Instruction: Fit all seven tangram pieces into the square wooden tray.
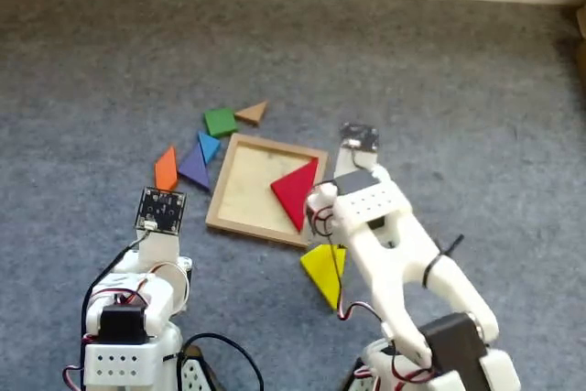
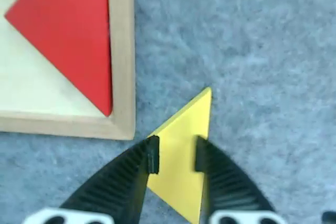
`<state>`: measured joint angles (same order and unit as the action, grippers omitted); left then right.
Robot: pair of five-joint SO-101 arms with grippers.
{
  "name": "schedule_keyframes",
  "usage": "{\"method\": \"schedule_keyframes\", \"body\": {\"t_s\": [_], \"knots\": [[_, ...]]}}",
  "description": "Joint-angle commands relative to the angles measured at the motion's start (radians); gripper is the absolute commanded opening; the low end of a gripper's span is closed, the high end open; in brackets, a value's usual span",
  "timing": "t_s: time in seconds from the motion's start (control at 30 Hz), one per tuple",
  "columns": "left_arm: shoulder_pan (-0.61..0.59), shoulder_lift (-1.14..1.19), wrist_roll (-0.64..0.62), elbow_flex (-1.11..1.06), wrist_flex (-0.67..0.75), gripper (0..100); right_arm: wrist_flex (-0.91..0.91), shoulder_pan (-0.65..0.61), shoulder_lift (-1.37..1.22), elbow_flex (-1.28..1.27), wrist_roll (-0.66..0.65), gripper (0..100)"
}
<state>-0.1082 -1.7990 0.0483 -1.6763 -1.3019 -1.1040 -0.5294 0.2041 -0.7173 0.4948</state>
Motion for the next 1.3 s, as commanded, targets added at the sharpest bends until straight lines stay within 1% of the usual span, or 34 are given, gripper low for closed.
{"method": "schedule_keyframes", "body": {"t_s": [0.0,0.07,0.13,0.43,0.53,0.6,0.67,0.93,1.17,1.27], "knots": [[-0.01,0.002,-0.003,-0.021,-0.003,1,0.018,-0.045,-0.024,0.007,0.021,30.2],[-0.01,0.002,-0.003,-0.021,-0.003,1,0.019,-0.068,-0.03,0.008,0.021,35.5],[-0.01,0.002,-0.003,-0.021,-0.003,1,0.019,-0.091,-0.036,0.008,0.021,36.8],[-0.01,0.002,-0.003,-0.021,-0.003,1,0.171,-0.133,-0.039,-0.004,0.023,36.8],[-0.01,0.002,-0.003,-0.021,-0.003,1,0.166,-0.157,-0.039,-0.019,0.037,36.8],[-0.01,0.002,-0.003,-0.021,-0.003,1,0.173,-0.171,-0.039,-0.045,0.092,36.8],[-0.01,0.002,-0.003,-0.021,-0.003,1,0.173,-0.176,-0.039,-0.056,0.115,36.8],[-0.01,0.002,-0.003,-0.021,-0.003,1,0.168,-0.17,-0.047,-0.065,0.12,36.8],[-0.01,0.002,-0.003,-0.021,-0.003,1,0.166,-0.17,-0.206,-0.054,0.115,36.8],[-0.01,0.002,-0.003,-0.021,-0.003,1,0.165,-0.17,-0.234,-0.054,0.115,36.8]]}}
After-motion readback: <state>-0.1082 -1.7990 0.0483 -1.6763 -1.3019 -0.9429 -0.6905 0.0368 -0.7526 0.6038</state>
